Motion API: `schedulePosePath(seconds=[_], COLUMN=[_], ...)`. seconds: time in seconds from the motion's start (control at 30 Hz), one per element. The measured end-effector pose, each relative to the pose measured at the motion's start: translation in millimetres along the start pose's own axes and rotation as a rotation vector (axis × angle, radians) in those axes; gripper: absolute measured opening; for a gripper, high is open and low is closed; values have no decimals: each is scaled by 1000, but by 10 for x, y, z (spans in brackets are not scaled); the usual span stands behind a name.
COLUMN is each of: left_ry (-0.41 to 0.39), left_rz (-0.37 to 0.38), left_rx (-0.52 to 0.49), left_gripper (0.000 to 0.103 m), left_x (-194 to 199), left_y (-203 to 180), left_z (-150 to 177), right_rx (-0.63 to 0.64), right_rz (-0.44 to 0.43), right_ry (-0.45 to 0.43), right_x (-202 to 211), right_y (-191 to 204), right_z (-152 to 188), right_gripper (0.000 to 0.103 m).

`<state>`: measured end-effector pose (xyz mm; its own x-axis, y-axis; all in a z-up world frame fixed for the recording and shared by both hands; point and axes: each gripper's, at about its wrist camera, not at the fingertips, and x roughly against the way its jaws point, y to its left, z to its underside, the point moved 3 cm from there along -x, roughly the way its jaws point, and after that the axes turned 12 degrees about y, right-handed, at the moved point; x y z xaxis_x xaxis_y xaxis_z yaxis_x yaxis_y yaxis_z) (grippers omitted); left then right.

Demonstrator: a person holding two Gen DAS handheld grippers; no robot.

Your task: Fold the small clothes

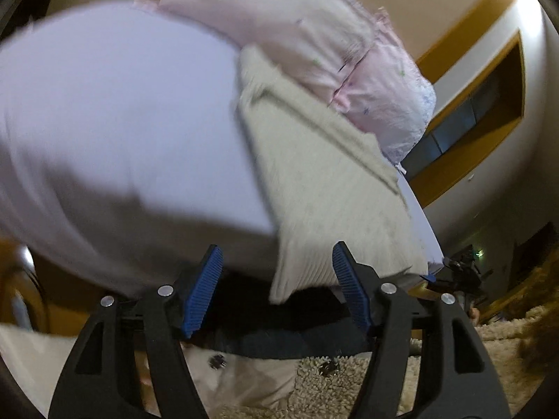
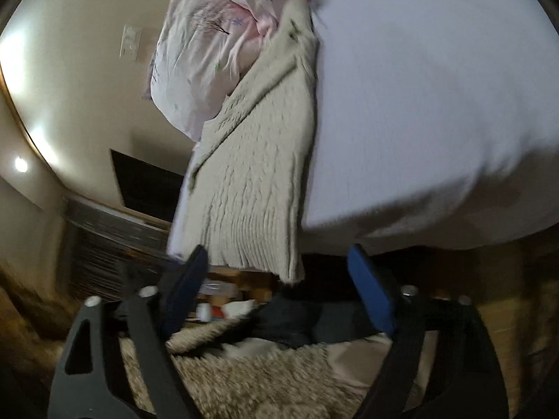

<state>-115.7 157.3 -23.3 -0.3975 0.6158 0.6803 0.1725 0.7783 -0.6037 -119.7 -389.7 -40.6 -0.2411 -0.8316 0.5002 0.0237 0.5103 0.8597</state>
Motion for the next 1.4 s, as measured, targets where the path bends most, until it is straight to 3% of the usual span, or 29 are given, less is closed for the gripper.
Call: schedulePosePath(seconds=[0.07, 0.13, 0.2, 0.27, 0.33, 0.5, 0.6, 0.63, 0.77, 0.9, 0.97, 1.07, 1.13, 1.17, 1.2, 1.23, 1.27, 1.33, 1.4], left_ry=[16, 16, 14, 39, 56, -28, -107, -149, -270, -232, -180, -125, -118, -109, -102, -98, -103, -153, -196], left_rz=[41, 88, 131, 165, 187, 275, 225, 177, 21, -181, -225, -240, -217, -189, -165, -142, -137, -144, -158], left_rx=[16, 25, 34, 40, 47, -9, -101, -118, -66, -12, 28, 87, 104, 113, 122, 133, 134, 121, 112], left_gripper=[66, 65, 58, 39, 10, 7, 7, 7, 7, 7, 7, 7, 7, 8, 11, 22, 30, 77, 80], left_x=[-216, -346, -473, -567, -592, -236, -31, -10, -210, -867, -1183, -1420, -1432, -1380, -1356, -1273, -1222, -992, -772], left_y=[33, 34, 4, -23, -44, -316, -590, -692, -758, -638, -505, -284, -209, -159, -135, -111, -113, -139, -109], left_z=[44, 73, 64, 78, 92, -113, -638, -953, -2005, -2855, -3039, -3046, -3034, -3008, -3021, -3001, -3022, -2978, -2875], right_rx=[-14, -14, 8, 16, 49, 199, 320, 350, 396, 243, 127, 14, -2, -1, 9, 14, 22, 57, 98], right_rz=[-87, -126, -128, -179, -208, -227, -204, -193, -99, 59, 120, 230, 308, 334, 367, 391, 405, 357, 326], right_ry=[16, 29, 29, 18, -8, -81, -168, -204, -366, -427, -394, -320, -318, -343, -404, -454, -541, -602, -611], right_x=[-159, -251, -306, -296, -221, -10, 203, 264, 317, 24, -225, -599, -716, -709, -644, -581, -455, -324, -244], right_y=[-56, -58, -32, -6, 67, 559, 989, 1130, 1498, 1259, 1019, 725, 656, 640, 665, 693, 738, 781, 818], right_z=[-38, -56, -27, -11, -29, -238, -663, -858, -1788, -2695, -3044, -3385, -3505, -3530, -3534, -3502, -3446, -3384, -3344], right_gripper=[56, 52, 9, 9, 8, 7, 7, 7, 7, 7, 7, 8, 18, 39, 77, 94, 101, 101, 101])
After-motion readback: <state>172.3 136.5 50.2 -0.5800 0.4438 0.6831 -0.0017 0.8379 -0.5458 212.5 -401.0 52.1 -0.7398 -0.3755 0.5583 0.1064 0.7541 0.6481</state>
